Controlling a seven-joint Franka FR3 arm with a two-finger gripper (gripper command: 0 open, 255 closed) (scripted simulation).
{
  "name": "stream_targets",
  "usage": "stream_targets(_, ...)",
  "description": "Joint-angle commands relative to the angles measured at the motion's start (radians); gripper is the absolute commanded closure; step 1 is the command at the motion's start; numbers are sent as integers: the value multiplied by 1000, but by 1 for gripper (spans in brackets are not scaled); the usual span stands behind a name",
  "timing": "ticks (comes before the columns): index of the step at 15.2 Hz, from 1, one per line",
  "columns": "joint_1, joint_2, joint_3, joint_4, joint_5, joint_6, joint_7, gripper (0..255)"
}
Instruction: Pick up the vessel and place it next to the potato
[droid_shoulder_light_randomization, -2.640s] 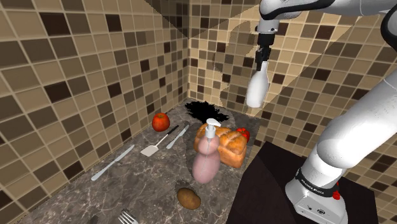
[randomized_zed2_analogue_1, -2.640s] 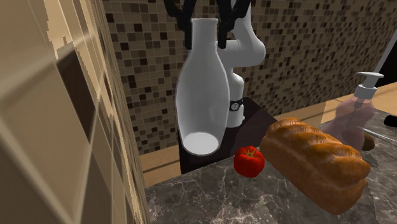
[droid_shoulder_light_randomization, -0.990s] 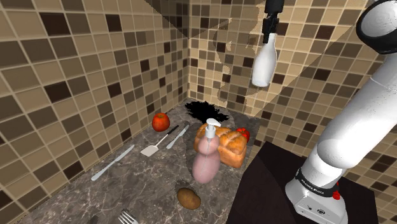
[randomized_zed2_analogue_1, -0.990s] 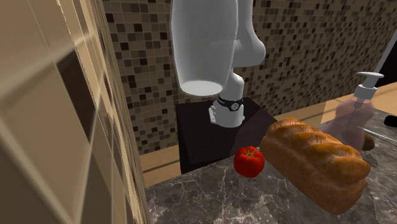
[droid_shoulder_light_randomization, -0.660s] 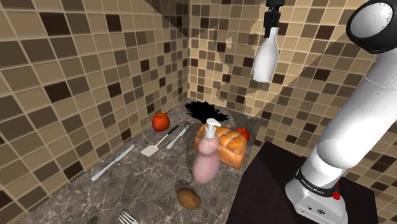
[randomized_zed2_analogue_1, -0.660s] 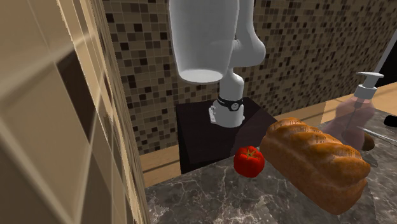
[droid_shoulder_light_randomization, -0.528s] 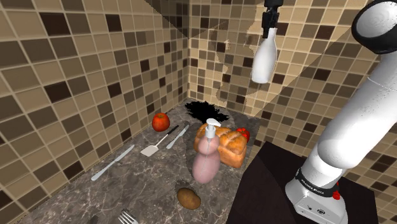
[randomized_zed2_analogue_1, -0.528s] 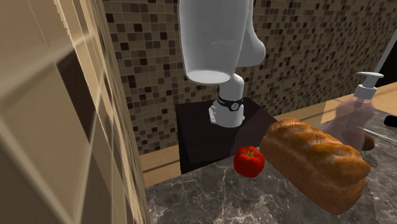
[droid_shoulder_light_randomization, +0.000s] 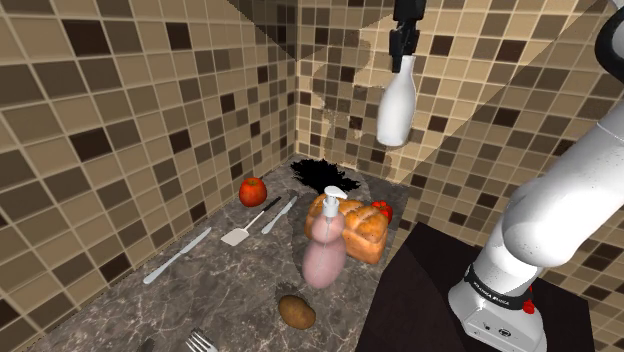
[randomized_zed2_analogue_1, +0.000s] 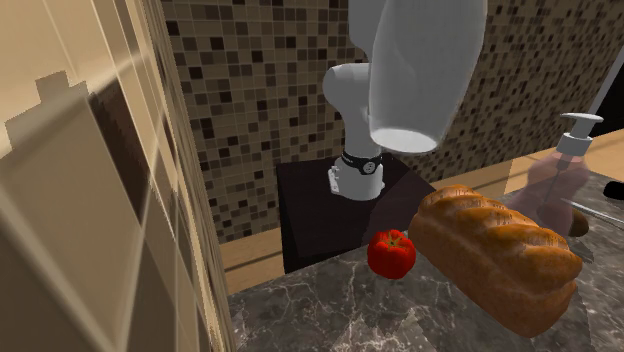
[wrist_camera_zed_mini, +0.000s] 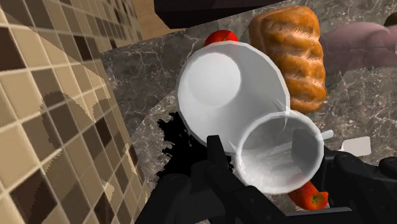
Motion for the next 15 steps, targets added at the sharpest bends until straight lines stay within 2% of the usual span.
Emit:
stream_targets(1, 18, -13, 32, -33, 9, 18, 55, 255)
stream_targets(8, 78, -31, 141, -123, 48, 85, 232, 255)
stream_targets(15, 138, 6, 245, -154, 85, 151, 398, 255)
